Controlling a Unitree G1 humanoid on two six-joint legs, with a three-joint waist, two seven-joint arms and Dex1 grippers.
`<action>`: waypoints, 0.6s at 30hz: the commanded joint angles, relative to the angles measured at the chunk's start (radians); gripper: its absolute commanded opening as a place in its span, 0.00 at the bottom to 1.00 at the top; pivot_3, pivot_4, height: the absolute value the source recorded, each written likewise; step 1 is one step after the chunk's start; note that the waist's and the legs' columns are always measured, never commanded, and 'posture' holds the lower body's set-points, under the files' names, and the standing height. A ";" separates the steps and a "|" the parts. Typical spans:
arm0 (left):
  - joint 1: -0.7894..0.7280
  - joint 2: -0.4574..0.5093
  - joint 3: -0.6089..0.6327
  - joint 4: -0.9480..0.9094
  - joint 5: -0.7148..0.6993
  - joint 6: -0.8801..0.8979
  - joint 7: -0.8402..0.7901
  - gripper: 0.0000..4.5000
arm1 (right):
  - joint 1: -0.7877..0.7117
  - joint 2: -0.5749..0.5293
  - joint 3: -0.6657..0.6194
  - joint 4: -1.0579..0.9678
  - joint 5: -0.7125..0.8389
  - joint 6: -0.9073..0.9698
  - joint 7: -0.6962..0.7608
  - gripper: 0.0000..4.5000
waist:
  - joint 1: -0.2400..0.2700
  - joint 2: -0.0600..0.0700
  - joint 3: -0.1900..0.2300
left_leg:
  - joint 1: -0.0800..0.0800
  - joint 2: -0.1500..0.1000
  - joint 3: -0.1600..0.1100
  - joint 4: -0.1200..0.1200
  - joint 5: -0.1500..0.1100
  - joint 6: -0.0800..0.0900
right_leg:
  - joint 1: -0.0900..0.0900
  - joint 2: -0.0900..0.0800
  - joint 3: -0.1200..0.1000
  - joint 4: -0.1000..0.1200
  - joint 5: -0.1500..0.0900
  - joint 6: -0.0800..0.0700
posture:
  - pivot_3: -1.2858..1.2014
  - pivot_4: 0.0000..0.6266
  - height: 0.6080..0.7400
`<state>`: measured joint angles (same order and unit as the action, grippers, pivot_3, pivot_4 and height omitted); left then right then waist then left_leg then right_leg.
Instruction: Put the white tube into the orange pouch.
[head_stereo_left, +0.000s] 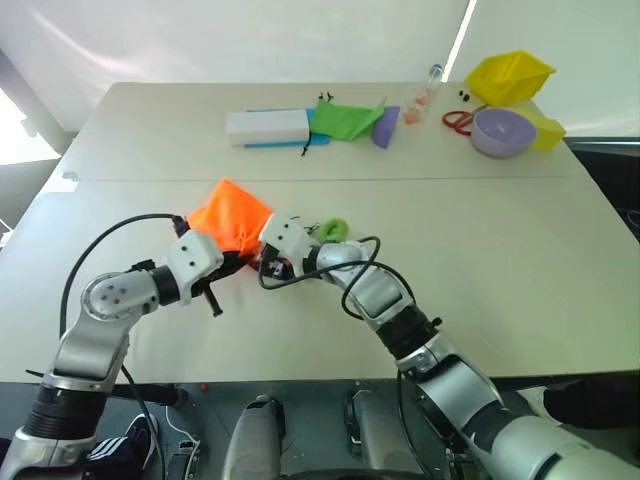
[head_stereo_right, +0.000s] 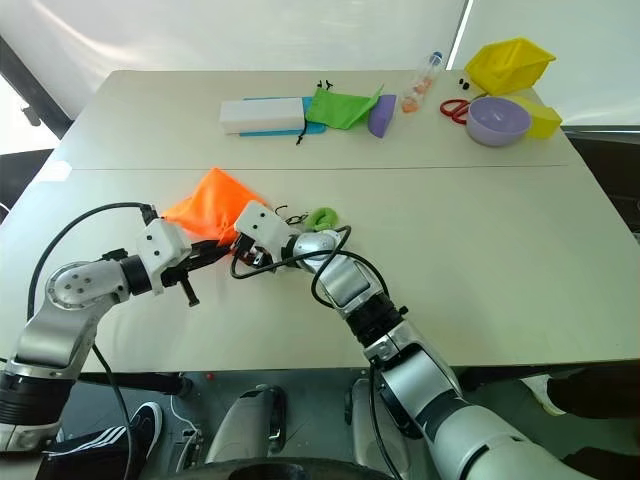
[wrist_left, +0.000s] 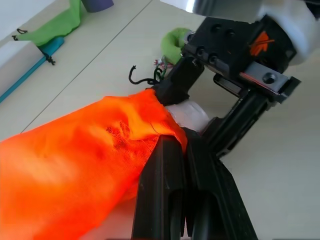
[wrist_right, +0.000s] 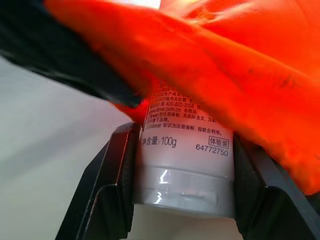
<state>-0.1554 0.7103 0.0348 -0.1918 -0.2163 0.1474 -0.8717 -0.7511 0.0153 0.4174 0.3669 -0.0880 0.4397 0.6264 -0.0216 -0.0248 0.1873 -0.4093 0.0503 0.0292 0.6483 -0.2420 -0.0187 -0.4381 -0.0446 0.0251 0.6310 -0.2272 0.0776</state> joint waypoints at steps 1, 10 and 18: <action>0.004 0.014 0.019 -0.032 -0.014 0.000 -0.009 0.00 | -0.036 0.045 -0.014 0.020 0.003 -0.025 -0.034 0.41 | 0.000 0.000 0.000 | 0.000 0.000 0.000 0.000 0.000 0.000 | 0.000 0.000 0.000 0.000 0.000 0.000 | 0.52 0.24 1.00; 0.001 0.015 0.015 -0.020 -0.022 -0.001 -0.027 0.00 | -0.085 0.095 0.037 0.125 -0.026 -0.115 -0.014 0.41 | -0.017 0.000 0.000 | 0.000 0.000 0.000 0.000 0.000 0.000 | 0.000 0.000 0.000 0.000 0.000 0.000 | 0.52 0.24 1.00; 0.017 0.020 0.019 -0.016 -0.021 -0.006 -0.035 0.00 | -0.130 0.147 0.003 0.237 -0.011 -0.186 -0.009 0.41 | -0.025 0.000 0.000 | 0.000 0.000 0.000 -0.001 0.000 0.000 | -0.001 0.000 0.000 0.001 0.000 0.000 | 0.52 0.24 1.00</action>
<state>-0.1418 0.7188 0.0364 -0.1899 -0.2277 0.1490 -0.9027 -0.8448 0.1301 0.4316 0.6144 -0.1134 0.2966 0.6190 -0.0469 -0.0247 0.1874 -0.4095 0.0506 0.0287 0.6477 -0.2420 -0.0187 -0.4389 -0.0442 0.0251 0.6319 -0.2270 0.0780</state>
